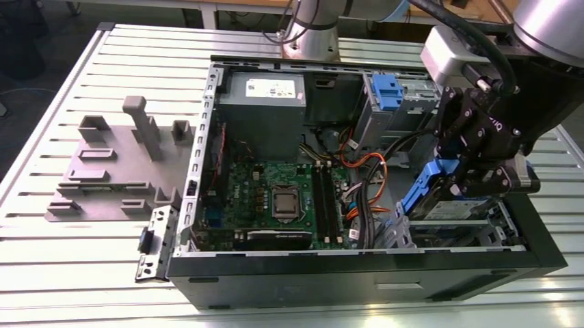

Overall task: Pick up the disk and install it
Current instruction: 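Insert the disk into the insertion slot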

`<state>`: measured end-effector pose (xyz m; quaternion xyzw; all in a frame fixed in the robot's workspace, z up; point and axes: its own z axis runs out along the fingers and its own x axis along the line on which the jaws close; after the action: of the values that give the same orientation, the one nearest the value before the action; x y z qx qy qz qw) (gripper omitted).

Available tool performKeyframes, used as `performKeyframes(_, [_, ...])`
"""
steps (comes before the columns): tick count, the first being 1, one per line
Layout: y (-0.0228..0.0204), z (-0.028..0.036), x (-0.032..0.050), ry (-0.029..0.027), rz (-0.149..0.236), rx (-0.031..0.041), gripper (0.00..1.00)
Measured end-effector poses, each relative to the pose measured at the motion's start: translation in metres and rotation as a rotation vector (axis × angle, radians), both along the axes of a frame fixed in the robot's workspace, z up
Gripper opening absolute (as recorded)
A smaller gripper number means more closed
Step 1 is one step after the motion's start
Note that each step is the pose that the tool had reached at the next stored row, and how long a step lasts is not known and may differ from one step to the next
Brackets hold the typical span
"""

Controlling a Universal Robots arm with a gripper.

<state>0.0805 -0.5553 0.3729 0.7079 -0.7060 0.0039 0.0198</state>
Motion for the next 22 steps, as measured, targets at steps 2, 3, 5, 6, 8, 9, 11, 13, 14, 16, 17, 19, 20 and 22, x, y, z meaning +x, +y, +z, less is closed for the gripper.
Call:
performKeyframes(2, [0.0000,-0.0001,0.0000,0.0000,0.000,0.0001,0.36])
performKeyframes(3, [0.0000,-0.0001,0.0000,0.0000,0.000,0.0000,0.36])
performKeyframes(5, [0.0000,-0.0003,0.0000,0.0000,0.000,0.0000,0.36])
performKeyframes(6, [0.0000,-0.0003,0.0000,0.0000,0.000,0.0000,0.36])
performKeyframes(8, [0.0000,-0.0004,0.0000,0.0000,0.000,0.0000,0.36])
performKeyframes(9, [0.0000,-0.0005,0.0000,0.0000,0.000,0.0000,0.36])
performKeyframes(11, [0.0000,-0.0008,0.0000,-0.0001,0.000,0.0005,0.37])
performKeyframes(13, [0.0000,-0.0010,0.0000,-0.0001,0.000,0.0005,0.37])
performKeyframes(14, [0.0000,-0.0009,0.0000,0.0000,0.000,0.0004,0.44])
performKeyframes(16, [0.0000,-0.0017,0.0000,0.0000,0.000,0.0000,0.44])
performKeyframes(17, [0.0000,-0.0029,0.0000,0.0000,0.000,0.0002,0.44])
performKeyframes(19, [0.0000,-0.0065,0.0001,0.0000,0.000,0.0002,0.44])
performKeyframes(20, [0.0000,-0.0083,0.0001,0.0000,0.000,0.0002,0.44])
performKeyframes(22, [0.0000,-0.0119,0.0002,0.0000,0.000,0.0000,0.44])
